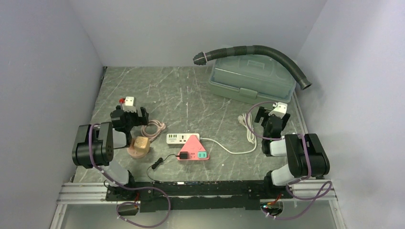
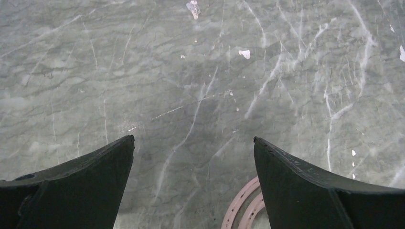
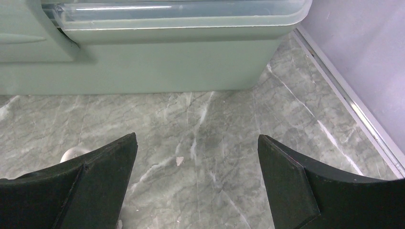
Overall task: Insert the plug
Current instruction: Reset both arms
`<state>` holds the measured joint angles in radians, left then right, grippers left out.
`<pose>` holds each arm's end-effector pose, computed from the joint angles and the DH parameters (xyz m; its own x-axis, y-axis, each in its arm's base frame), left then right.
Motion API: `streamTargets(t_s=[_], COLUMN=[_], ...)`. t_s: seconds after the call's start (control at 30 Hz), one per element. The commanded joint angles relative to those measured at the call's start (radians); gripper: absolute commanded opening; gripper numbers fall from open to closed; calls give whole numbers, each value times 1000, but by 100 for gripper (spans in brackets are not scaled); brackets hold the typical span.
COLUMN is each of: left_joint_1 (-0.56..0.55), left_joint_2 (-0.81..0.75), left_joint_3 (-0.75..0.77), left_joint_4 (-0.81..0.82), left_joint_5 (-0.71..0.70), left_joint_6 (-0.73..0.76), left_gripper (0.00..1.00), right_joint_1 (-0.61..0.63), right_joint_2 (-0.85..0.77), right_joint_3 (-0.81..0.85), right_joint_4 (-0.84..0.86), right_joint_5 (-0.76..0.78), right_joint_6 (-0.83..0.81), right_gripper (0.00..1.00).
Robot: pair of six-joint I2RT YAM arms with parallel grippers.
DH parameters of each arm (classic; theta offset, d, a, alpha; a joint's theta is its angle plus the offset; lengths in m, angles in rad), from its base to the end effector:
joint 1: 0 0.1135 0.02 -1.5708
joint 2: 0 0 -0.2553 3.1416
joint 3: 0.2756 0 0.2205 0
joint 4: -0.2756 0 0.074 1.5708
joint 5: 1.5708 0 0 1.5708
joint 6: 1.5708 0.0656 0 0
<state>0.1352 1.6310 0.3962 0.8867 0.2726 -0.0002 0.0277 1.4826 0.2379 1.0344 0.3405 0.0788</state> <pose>0.2906 0.0217 0.1410 -0.3380 -0.0462 -0.9400 0.1209 0.9884 -0.0920 0.2557 -0.0148 0.1577 -0.1844 0.0691 -0.9804 0.3159 0.9488 0.0075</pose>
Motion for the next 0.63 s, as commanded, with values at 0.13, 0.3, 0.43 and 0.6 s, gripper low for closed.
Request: streamTargets(t_s=[0.13, 0.3, 0.43, 0.6], left_joint_1=[1, 2, 1, 1], left_joint_2=[2, -3, -1, -2], left_joint_3=[-8, -3, 1, -2], left_joint_4=[77, 59, 51, 62], left_joint_5=[-15, -13, -13, -18], left_joint_6=[20, 22, 22, 21], left_gripper=[100, 100, 100, 100], right_joint_1=[-3, -3, -3, -3], right_joint_2=[-11, -11, -11, -11], right_joint_3=[8, 8, 8, 8], right_joint_4=[72, 75, 74, 75], right_joint_5=[18, 18, 18, 18], right_joint_6=[8, 8, 8, 9], right_gripper=[100, 100, 100, 100])
